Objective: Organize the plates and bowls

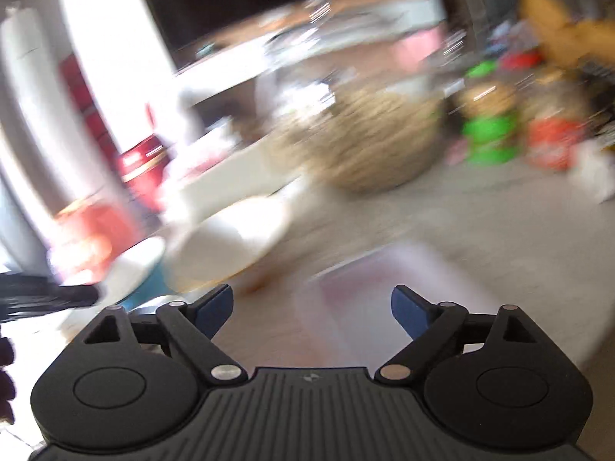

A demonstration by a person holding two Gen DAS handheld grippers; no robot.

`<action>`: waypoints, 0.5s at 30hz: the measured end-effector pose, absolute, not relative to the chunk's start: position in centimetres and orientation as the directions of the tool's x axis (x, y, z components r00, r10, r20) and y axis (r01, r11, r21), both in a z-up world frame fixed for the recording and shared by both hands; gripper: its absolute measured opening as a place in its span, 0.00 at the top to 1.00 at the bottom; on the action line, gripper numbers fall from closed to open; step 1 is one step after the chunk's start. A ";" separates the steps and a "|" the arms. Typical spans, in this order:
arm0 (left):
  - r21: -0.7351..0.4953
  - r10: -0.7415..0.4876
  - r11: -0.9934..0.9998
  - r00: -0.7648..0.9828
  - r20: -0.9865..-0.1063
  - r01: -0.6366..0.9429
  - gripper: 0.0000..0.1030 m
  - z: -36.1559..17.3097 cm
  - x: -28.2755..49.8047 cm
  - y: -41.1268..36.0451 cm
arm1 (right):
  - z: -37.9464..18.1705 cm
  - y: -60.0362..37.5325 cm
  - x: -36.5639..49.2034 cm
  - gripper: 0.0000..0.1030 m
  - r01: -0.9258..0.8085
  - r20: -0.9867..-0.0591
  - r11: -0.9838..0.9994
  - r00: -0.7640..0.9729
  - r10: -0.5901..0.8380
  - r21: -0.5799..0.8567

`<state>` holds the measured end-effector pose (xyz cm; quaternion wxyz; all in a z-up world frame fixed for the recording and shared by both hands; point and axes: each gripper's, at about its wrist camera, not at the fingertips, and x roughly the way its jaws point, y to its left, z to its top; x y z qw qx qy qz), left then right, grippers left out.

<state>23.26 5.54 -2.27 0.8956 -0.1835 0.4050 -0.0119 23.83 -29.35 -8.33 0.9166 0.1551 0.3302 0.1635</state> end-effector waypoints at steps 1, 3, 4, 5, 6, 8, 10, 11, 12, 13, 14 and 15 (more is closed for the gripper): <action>-0.355 -0.174 0.923 0.662 -0.729 -0.148 0.78 -2.8 23.2 6.3 | -8.9 -28.1 24.0 0.13 -0.219 -0.571 0.881 0.691 0.444 0.420; -0.367 -0.179 0.915 0.646 -0.742 -0.168 0.78 -3.8 23.0 7.1 | -10.5 -25.4 24.6 0.13 -0.233 -0.619 0.857 0.608 0.497 0.459; -0.373 -0.185 0.912 0.638 -0.748 -0.173 0.78 -4.4 23.0 7.3 | -11.2 -24.4 24.8 0.13 -0.235 -0.638 0.850 0.575 0.512 0.471; -0.382 -0.194 0.907 0.632 -0.750 -0.175 0.78 -4.8 23.0 7.4 | -11.9 -23.3 24.9 0.13 -0.232 -0.657 0.846 0.544 0.522 0.480; -0.392 -0.203 0.903 0.626 -0.753 -0.178 0.78 -5.3 22.9 7.7 | -12.6 -22.3 24.8 0.13 -0.222 -0.678 0.847 0.517 0.523 0.484; -0.400 -0.211 0.898 0.620 -0.756 -0.183 0.79 -6.0 23.0 8.0 | -13.5 -20.9 25.2 0.13 -0.196 -0.715 0.858 0.482 0.506 0.475; -0.420 -0.232 0.890 0.615 -0.754 -0.178 0.79 -7.0 22.9 8.5 | -13.9 -20.2 25.1 0.13 -0.175 -0.741 0.872 0.468 0.482 0.456; -0.423 -0.239 0.889 0.611 -0.755 -0.175 0.79 -7.3 23.0 8.4 | -14.0 -19.8 25.2 0.13 -0.171 -0.747 0.878 0.468 0.472 0.448; -0.422 -0.242 0.890 0.608 -0.756 -0.171 0.79 -7.5 23.2 8.4 | -14.0 -19.5 25.2 0.13 -0.173 -0.748 0.880 0.471 0.468 0.442; -0.418 -0.242 0.893 0.606 -0.758 -0.165 0.79 -7.7 23.1 8.5 | -13.8 -19.3 25.4 0.13 -0.179 -0.745 0.880 0.475 0.469 0.440; -0.417 -0.245 0.894 0.603 -0.759 -0.161 0.79 -7.9 23.4 8.3 | -13.5 -19.0 24.9 0.13 -0.193 -0.736 0.876 0.481 0.477 0.442; -0.432 -0.265 0.889 0.601 -0.754 -0.150 0.79 -8.1 23.5 8.2 | -13.2 -18.5 25.1 0.13 -0.206 -0.725 0.869 0.485 0.489 0.449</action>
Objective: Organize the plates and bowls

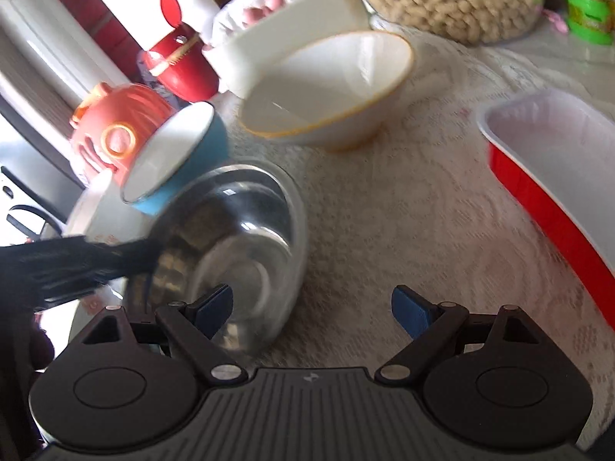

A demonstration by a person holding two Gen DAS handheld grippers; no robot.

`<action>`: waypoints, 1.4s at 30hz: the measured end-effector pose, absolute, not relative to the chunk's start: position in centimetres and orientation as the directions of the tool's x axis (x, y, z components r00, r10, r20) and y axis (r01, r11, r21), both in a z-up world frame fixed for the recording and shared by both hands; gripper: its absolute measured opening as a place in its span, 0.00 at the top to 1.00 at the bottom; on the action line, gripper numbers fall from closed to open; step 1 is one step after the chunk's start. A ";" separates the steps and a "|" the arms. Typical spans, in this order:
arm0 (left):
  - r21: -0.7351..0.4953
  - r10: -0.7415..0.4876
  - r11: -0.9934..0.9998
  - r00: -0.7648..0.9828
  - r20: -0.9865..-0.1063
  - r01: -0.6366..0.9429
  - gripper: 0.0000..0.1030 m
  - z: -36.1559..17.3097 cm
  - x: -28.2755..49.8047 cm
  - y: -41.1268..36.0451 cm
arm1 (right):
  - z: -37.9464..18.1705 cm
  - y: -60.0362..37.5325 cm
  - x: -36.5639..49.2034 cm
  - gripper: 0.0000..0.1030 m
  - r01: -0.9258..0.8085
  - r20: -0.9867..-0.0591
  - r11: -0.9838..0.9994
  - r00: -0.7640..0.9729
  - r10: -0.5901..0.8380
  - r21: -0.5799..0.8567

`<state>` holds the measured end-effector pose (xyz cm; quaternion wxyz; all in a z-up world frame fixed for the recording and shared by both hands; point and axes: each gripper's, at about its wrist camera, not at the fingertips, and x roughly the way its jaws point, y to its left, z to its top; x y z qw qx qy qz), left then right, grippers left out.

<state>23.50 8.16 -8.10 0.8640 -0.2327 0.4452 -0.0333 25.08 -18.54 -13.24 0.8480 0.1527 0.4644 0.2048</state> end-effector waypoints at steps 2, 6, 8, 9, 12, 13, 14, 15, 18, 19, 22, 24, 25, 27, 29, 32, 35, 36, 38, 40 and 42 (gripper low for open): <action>-0.495 -0.347 0.862 0.581 -0.736 -0.113 0.79 -8.3 23.5 7.8 | -12.7 -18.4 25.4 0.13 -0.230 -0.697 0.841 0.477 0.535 0.489; -0.592 -0.507 0.806 0.498 -0.704 -0.017 0.83 -8.6 22.6 5.3 | -11.9 -18.8 24.8 0.13 -0.274 -0.663 0.790 0.434 0.610 0.548; -0.582 -0.519 0.813 0.482 -0.706 0.023 0.83 -8.3 21.6 4.3 | -11.3 -19.2 23.8 0.13 -0.305 -0.674 0.803 0.438 0.596 0.512; -0.579 -0.516 0.815 0.493 -0.701 0.030 0.83 -7.9 21.2 4.3 | -11.0 -19.4 23.2 0.13 -0.315 -0.679 0.813 0.447 0.582 0.490; -0.465 -0.359 0.885 0.617 -0.701 -0.013 0.83 -6.1 20.8 5.9 | -10.8 -20.4 22.5 0.13 -0.303 -0.681 0.828 0.472 0.560 0.472; -0.400 -0.271 0.915 0.654 -0.707 -0.054 0.82 -5.6 20.9 6.4 | -10.9 -20.6 22.6 0.13 -0.289 -0.682 0.835 0.482 0.550 0.469; -0.343 -0.190 0.934 0.671 -0.716 -0.101 0.81 -5.4 21.1 6.9 | -11.0 -20.6 22.8 0.13 -0.271 -0.684 0.841 0.490 0.539 0.468; -0.305 -0.131 0.941 0.677 -0.724 -0.144 0.81 -5.3 21.4 7.5 | -11.3 -20.5 23.1 0.13 -0.250 -0.686 0.844 0.495 0.533 0.475; -0.312 -0.101 0.927 0.659 -0.745 -0.210 0.81 -6.3 22.2 8.9 | -12.2 -19.8 24.1 0.13 -0.229 -0.675 0.821 0.476 0.563 0.523; -0.318 -0.108 0.923 0.648 -0.754 -0.217 0.81 -6.8 22.6 9.1 | -12.4 -19.3 24.4 0.13 -0.230 -0.673 0.813 0.466 0.575 0.535; -0.357 -0.150 0.907 0.623 -0.768 -0.222 0.72 -8.1 23.4 9.2 | -13.0 -18.0 25.0 0.13 -0.239 -0.666 0.796 0.444 0.599 0.556; -0.398 -0.199 0.892 0.604 -0.771 -0.214 0.73 -8.7 23.8 8.9 | -13.2 -17.4 25.5 0.13 -0.246 -0.656 0.774 0.420 0.627 0.583; -0.417 -0.223 0.885 0.597 -0.771 -0.208 0.71 -8.8 23.7 8.7 | -13.2 -17.3 25.6 0.13 -0.248 -0.648 0.761 0.406 0.644 0.599; -0.416 -0.240 0.890 0.583 -0.776 -0.187 0.71 -8.7 23.4 8.1 | -12.8 -17.4 25.4 0.10 -0.261 -0.629 0.737 0.392 0.671 0.624; -0.431 -0.279 0.889 0.562 -0.779 -0.155 0.71 -8.4 22.7 7.3 | -12.1 -17.7 24.7 0.10 -0.278 -0.639 0.760 0.415 0.647 0.588; -0.455 -0.355 0.887 0.515 -0.780 -0.078 0.74 -7.9 21.2 5.5 | -11.2 -19.1 23.3 0.10 -0.316 -0.657 0.782 0.425 0.623 0.537; -0.454 -0.388 0.891 0.486 -0.783 -0.021 0.77 -8.1 20.5 3.6 | -11.4 -21.1 21.8 0.10 -0.312 -0.700 0.822 0.430 0.570 0.477; -0.424 -0.367 0.906 0.493 -0.788 -0.003 0.77 -8.2 20.5 2.9 | -11.7 -21.5 21.6 0.10 -0.290 -0.716 0.835 0.429 0.551 0.469; -0.379 -0.330 0.926 0.503 -0.799 0.006 0.78 -8.5 20.9 2.1 | -12.3 -22.3 21.6 0.10 -0.241 -0.741 0.854 0.426 0.520 0.460; -0.395 -0.345 0.919 0.490 -0.801 0.002 0.78 -9.0 21.5 1.9 | -12.9 -22.6 21.9 0.10 -0.189 -0.773 0.883 0.428 0.468 0.430; -0.409 -0.356 0.913 0.488 -0.797 -0.003 0.78 -9.0 21.7 2.3 | -13.3 -22.8 22.1 0.07 -0.159 -0.788 0.897 0.431 0.439 0.413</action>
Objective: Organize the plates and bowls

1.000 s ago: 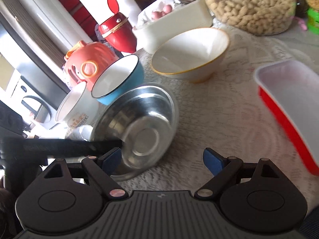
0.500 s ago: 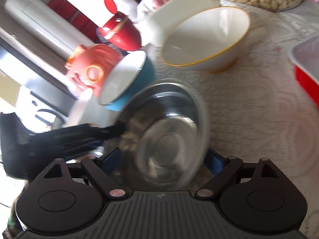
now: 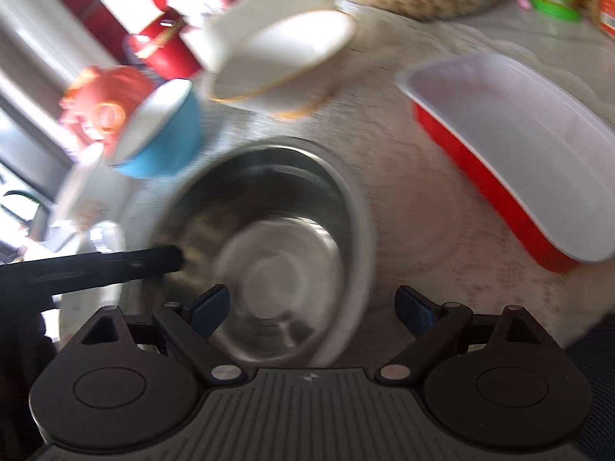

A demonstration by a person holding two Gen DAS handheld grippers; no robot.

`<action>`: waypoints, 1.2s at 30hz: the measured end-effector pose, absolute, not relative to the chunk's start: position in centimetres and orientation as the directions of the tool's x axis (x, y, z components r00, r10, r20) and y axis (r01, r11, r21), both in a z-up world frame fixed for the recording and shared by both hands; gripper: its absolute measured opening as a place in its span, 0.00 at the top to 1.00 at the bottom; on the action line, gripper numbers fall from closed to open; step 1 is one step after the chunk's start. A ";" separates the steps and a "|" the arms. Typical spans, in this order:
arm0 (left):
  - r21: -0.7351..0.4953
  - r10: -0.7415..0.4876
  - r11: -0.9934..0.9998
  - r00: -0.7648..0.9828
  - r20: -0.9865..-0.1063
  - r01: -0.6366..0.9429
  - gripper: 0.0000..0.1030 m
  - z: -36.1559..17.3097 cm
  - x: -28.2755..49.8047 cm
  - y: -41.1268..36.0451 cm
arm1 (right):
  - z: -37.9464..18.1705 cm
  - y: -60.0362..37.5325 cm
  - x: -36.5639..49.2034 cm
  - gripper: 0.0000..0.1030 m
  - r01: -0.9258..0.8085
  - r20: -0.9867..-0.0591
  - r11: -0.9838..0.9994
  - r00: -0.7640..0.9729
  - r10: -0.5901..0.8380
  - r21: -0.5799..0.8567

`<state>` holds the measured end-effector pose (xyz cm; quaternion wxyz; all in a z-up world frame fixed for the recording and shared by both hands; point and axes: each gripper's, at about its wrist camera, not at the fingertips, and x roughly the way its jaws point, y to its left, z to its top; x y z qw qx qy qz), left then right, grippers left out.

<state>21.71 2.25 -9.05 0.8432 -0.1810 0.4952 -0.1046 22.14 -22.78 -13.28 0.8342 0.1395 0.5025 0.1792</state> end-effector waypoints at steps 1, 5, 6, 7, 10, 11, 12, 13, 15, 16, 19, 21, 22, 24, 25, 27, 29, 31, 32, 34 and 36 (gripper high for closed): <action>-0.407 -0.350 0.913 0.494 -0.796 -0.008 0.78 -8.9 21.7 2.5 | -13.4 -22.8 22.2 0.06 -0.156 -0.791 0.897 0.426 0.440 0.415; -0.434 -0.349 0.900 0.521 -0.779 -0.045 0.75 -8.4 22.0 4.2 | -13.6 -22.1 22.5 0.00 -0.162 -0.802 0.904 0.419 0.426 0.396; -0.444 -0.356 0.895 0.522 -0.775 -0.049 0.75 -8.4 22.1 4.4 | -13.7 -21.9 22.5 0.00 -0.159 -0.805 0.908 0.423 0.416 0.387; -0.445 -0.356 0.894 0.522 -0.775 -0.051 0.75 -8.4 22.1 4.4 | -13.7 -21.6 22.4 0.00 -0.156 -0.809 0.915 0.427 0.403 0.373; -0.445 -0.364 0.894 0.517 -0.775 -0.039 0.78 -8.5 22.3 3.9 | -13.7 -21.4 22.1 0.00 -0.143 -0.811 0.923 0.444 0.382 0.357; -0.449 -0.370 0.893 0.514 -0.774 -0.033 0.78 -8.6 22.3 3.8 | -13.7 -21.4 22.1 0.00 -0.131 -0.807 0.922 0.449 0.383 0.365; -0.452 -0.376 0.891 0.510 -0.773 -0.029 0.78 -8.7 22.2 3.6 | -13.7 -21.5 22.1 0.00 -0.120 -0.805 0.920 0.452 0.385 0.373; -0.453 -0.380 0.891 0.507 -0.774 -0.023 0.78 -8.7 22.2 3.4 | -13.7 -21.6 22.2 0.00 -0.113 -0.804 0.918 0.449 0.389 0.381; -0.439 -0.371 0.898 0.505 -0.779 -0.018 0.78 -8.8 22.0 3.0 | -13.7 -22.1 22.4 0.00 -0.103 -0.800 0.909 0.441 0.406 0.405; -0.439 -0.372 0.899 0.503 -0.780 -0.016 0.78 -8.8 22.0 3.0 | -13.7 -22.3 22.5 0.00 -0.108 -0.796 0.903 0.437 0.420 0.417; -0.435 -0.373 0.900 0.488 -0.789 -0.015 0.78 -9.2 21.6 2.6 | -13.7 -22.9 22.5 0.00 -0.144 -0.784 0.888 0.422 0.455 0.437; -0.427 -0.372 0.904 0.476 -0.797 -0.009 0.79 -9.4 21.3 2.2 | -13.4 -22.9 22.5 0.11 -0.144 -0.791 0.897 0.429 0.437 0.417; -0.428 -0.376 0.904 0.469 -0.799 -0.002 0.79 -9.5 21.1 2.0 | -13.1 -22.7 22.6 0.16 -0.154 -0.792 0.908 0.447 0.415 0.389; -0.441 -0.396 0.897 0.457 -0.797 0.009 0.79 -9.6 20.7 1.8 | -12.2 -22.0 22.4 0.24 -0.184 -0.781 0.941 0.526 0.338 0.283; -0.447 -0.406 0.894 0.450 -0.796 0.017 0.80 -9.6 20.4 1.6 | -11.9 -21.5 22.3 0.25 -0.193 -0.770 0.954 0.564 0.298 0.227; -0.446 -0.414 0.894 0.437 -0.799 0.031 0.80 -9.7 19.8 1.2 | -11.5 -20.8 22.4 0.35 -0.219 -0.755 0.962 0.600 0.263 0.162; -0.432 -0.406 0.901 0.430 -0.806 0.041 0.80 -9.6 19.0 0.8 | -11.5 -20.7 22.7 0.41 -0.236 -0.760 0.953 0.579 0.294 0.189; -0.424 -0.399 0.905 0.424 -0.813 0.039 0.79 -9.5 18.3 0.6 | -11.6 -21.0 22.5 0.41 -0.240 -0.760 0.950 0.574 0.305 0.201; -0.414 -0.388 0.910 0.426 -0.817 0.035 0.80 -9.5 18.2 0.6 | -11.6 -21.2 22.2 0.41 -0.248 -0.758 0.946 0.569 0.318 0.210; -0.392 -0.360 0.920 0.438 -0.823 0.021 0.81 -9.6 18.2 0.5 | -11.5 -21.8 21.5 0.41 -0.268 -0.753 0.932 0.554 0.355 0.242; -0.397 -0.356 0.918 0.442 -0.823 0.001 0.81 -10.0 18.8 0.5 | -11.5 -22.4 21.0 0.41 -0.283 -0.747 0.918 0.537 0.391 0.277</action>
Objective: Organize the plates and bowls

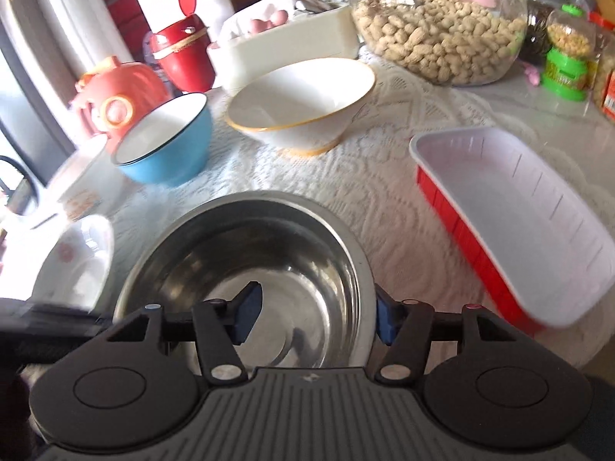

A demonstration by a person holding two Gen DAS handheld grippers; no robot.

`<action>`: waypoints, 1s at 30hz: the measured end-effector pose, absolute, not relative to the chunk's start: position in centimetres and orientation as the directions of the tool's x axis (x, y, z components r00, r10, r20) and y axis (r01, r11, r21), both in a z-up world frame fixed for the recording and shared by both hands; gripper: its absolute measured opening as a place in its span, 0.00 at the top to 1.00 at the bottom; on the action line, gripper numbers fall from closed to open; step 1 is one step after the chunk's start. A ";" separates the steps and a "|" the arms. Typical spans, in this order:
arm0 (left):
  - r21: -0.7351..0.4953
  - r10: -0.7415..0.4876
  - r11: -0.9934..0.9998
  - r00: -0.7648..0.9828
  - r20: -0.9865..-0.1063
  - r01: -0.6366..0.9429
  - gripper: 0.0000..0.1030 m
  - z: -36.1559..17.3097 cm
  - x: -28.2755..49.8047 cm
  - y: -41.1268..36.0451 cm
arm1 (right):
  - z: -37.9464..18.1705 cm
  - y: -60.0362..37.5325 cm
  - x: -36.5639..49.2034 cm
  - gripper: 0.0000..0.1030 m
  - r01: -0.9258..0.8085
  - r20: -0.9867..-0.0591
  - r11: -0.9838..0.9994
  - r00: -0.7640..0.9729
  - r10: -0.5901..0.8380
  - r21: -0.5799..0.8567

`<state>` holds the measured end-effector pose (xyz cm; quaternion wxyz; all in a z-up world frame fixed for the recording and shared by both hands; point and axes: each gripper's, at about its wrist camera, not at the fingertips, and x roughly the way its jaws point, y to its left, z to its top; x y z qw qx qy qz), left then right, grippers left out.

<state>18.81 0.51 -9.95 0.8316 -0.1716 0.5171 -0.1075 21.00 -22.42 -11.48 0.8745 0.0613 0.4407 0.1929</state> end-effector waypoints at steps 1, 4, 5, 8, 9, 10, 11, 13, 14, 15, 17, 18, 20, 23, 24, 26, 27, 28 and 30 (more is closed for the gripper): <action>-0.404 -0.358 0.915 0.441 -0.823 -0.009 0.80 -10.2 19.1 0.4 | -11.5 -22.6 20.9 0.42 -0.282 -0.743 0.915 0.536 0.401 0.290; -0.406 -0.354 0.913 0.436 -0.827 -0.030 0.80 -11.1 19.8 0.0 | -11.9 -22.9 21.2 0.42 -0.233 -0.738 0.927 0.561 0.374 0.293; -0.406 -0.350 0.913 0.451 -0.821 -0.031 0.80 -11.1 19.7 -0.1 | -12.1 -22.9 21.5 0.42 -0.216 -0.738 0.932 0.569 0.362 0.291; -0.399 -0.343 0.917 0.455 -0.822 -0.030 0.80 -11.1 19.8 -0.2 | -12.5 -22.9 22.3 0.42 -0.211 -0.734 0.929 0.570 0.369 0.303; -0.395 -0.340 0.918 0.456 -0.822 -0.027 0.80 -11.0 19.8 -0.3 | -12.6 -22.8 22.4 0.42 -0.217 -0.734 0.929 0.568 0.371 0.301; -0.390 -0.337 0.920 0.460 -0.822 -0.024 0.80 -11.0 19.7 -0.4 | -12.7 -22.6 22.5 0.44 -0.226 -0.735 0.928 0.567 0.372 0.295; -0.386 -0.333 0.922 0.462 -0.822 -0.021 0.80 -11.0 19.7 -0.5 | -12.8 -22.5 22.6 0.47 -0.236 -0.735 0.927 0.565 0.375 0.292; -0.378 -0.327 0.926 0.465 -0.823 -0.019 0.79 -11.0 19.7 -0.6 | -12.9 -22.5 22.6 0.50 -0.248 -0.734 0.923 0.559 0.385 0.295; -0.381 -0.326 0.925 0.470 -0.820 -0.022 0.77 -11.0 19.6 -0.7 | -12.9 -22.5 22.6 0.52 -0.252 -0.734 0.920 0.555 0.391 0.299; -0.384 -0.324 0.923 0.478 -0.816 -0.031 0.77 -11.0 19.4 -0.7 | -13.0 -22.5 22.5 0.53 -0.256 -0.734 0.918 0.552 0.395 0.302; -0.378 -0.312 0.925 0.494 -0.811 -0.037 0.77 -11.1 19.1 -0.9 | -13.0 -22.4 22.2 0.55 -0.264 -0.736 0.916 0.547 0.399 0.301; -0.359 -0.301 0.933 0.493 -0.817 -0.025 0.77 -11.0 19.1 -1.2 | -13.0 -22.3 22.0 0.55 -0.266 -0.737 0.917 0.546 0.397 0.297; -0.333 -0.287 0.943 0.468 -0.836 -0.017 0.77 -10.6 19.3 -1.5 | -12.7 -22.2 21.7 0.55 -0.265 -0.740 0.920 0.549 0.389 0.288; -0.381 -0.321 0.924 0.501 -0.804 -0.019 0.77 -9.6 18.8 -0.2 | -11.3 -21.7 21.1 0.55 -0.278 -0.725 0.924 0.575 0.380 0.264; -0.390 -0.317 0.920 0.532 -0.785 -0.028 0.77 -9.0 18.4 0.6 | -10.6 -21.4 20.9 0.55 -0.290 -0.711 0.923 0.591 0.380 0.253; -0.407 -0.296 0.912 0.594 -0.748 -0.058 0.77 -7.5 17.6 2.6 | -8.9 -20.2 20.7 0.55 -0.330 -0.679 0.910 0.611 0.408 0.251; -0.412 -0.275 0.907 0.625 -0.730 -0.082 0.77 -6.8 17.0 3.8 | -8.2 -19.4 20.7 0.55 -0.352 -0.666 0.902 0.613 0.424 0.250; -0.410 -0.248 0.906 0.649 -0.719 -0.108 0.77 -6.1 16.4 5.1 | -7.7 -18.3 20.7 0.55 -0.375 -0.658 0.894 0.612 0.439 0.247; -0.397 -0.183 0.901 0.679 -0.711 -0.173 0.77 -5.3 15.0 7.6 | -7.0 -15.6 20.8 0.55 -0.434 -0.646 0.870 0.599 0.473 0.234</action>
